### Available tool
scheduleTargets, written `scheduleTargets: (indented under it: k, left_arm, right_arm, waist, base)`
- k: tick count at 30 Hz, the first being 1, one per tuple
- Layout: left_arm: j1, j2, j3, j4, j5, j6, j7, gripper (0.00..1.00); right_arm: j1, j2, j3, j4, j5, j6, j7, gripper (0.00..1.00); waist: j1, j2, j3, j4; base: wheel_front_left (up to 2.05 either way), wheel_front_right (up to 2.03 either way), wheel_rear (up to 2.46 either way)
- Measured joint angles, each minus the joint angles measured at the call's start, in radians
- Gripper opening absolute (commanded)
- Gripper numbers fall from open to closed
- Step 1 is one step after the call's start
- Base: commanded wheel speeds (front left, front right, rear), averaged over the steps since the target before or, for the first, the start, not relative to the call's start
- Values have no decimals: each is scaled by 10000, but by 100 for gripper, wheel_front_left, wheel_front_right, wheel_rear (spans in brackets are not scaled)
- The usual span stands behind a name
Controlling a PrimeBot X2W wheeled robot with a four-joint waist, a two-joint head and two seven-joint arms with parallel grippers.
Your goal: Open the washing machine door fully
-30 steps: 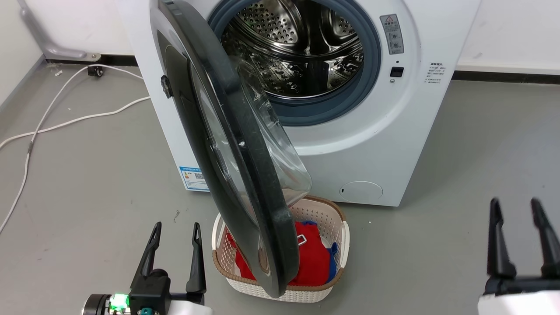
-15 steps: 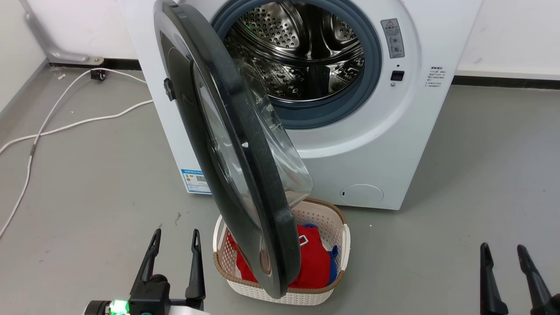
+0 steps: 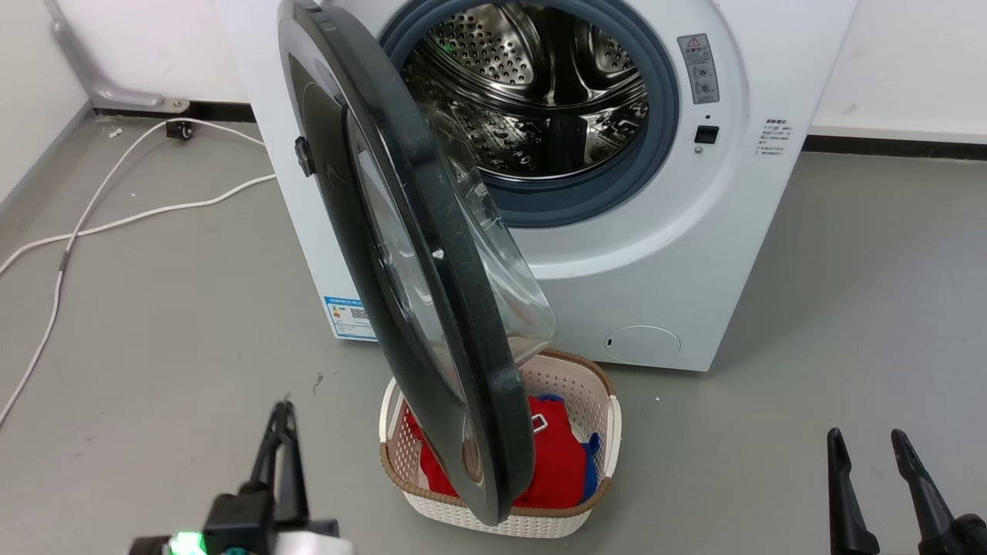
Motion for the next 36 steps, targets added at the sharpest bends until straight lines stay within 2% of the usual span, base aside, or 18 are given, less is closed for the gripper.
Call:
scheduleTargets:
  k: [9,12,16,21,26,31,36]
  left_arm:
    - [-644,430,393,-1613,295,155,0,0]
    - [-970,556,245,-2648,560,245,0,0]
    - [-1307,715,-13,-3356,731,234,-2,0]
    - [-1923,903,-604,-4123,943,40,-2,0]
    - [-2520,1007,-1384,-4552,1024,-349,-4,0]
    - [-2887,853,-2343,-4591,1072,-738,-10,0]
    - [-2954,721,-2963,-4357,984,-903,-10,0]
  right_arm:
    - [-28,0,56,-58,-48,0,0,100]
    - [-50,0,75,-94,-50,2,0,100]
    - [-50,0,130,-123,-92,0,0,100]
    - [-52,0,245,-125,-125,0,0,100]
    - [-147,2,376,-159,-288,2,0,100]
    - [-176,2,466,-130,-290,2,0,100]
    - [-244,2,548,-109,-288,2,0,100]
  waist:
    - [0,0,3,100]
    - [0,0,-7,127]
    - [0,0,-2,132]
    - [0,0,30,109]
    - [1,0,79,58]
    - [1,0,125,-32]
    - [1,0,183,-151]
  base:
    - [0,0,0]
    - [0,0,0]
    - [0,0,0]
    - [0,0,0]
    - [0,0,0]
    - [0,0,0]
    - [0,0,0]
